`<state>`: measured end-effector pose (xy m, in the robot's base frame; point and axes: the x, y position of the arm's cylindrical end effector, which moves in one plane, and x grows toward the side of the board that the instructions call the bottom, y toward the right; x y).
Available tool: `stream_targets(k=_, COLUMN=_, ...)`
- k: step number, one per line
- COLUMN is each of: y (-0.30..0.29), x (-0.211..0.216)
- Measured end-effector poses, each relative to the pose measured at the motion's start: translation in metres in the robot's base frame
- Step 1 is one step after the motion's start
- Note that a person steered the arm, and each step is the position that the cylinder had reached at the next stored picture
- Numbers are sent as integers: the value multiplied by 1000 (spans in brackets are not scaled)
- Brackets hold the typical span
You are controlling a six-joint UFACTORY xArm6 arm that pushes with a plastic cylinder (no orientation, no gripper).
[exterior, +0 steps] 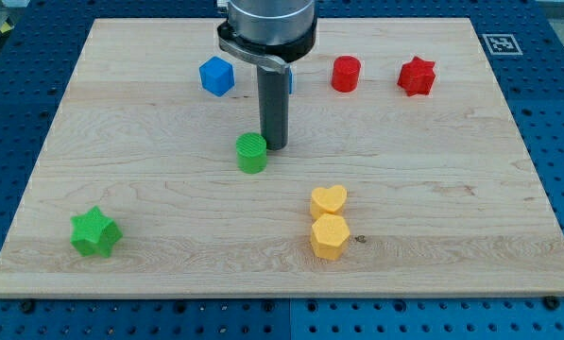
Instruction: Push the green circle towards green star
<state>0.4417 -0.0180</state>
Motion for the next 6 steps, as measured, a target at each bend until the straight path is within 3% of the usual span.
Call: stream_targets(k=6, y=-82, x=44)
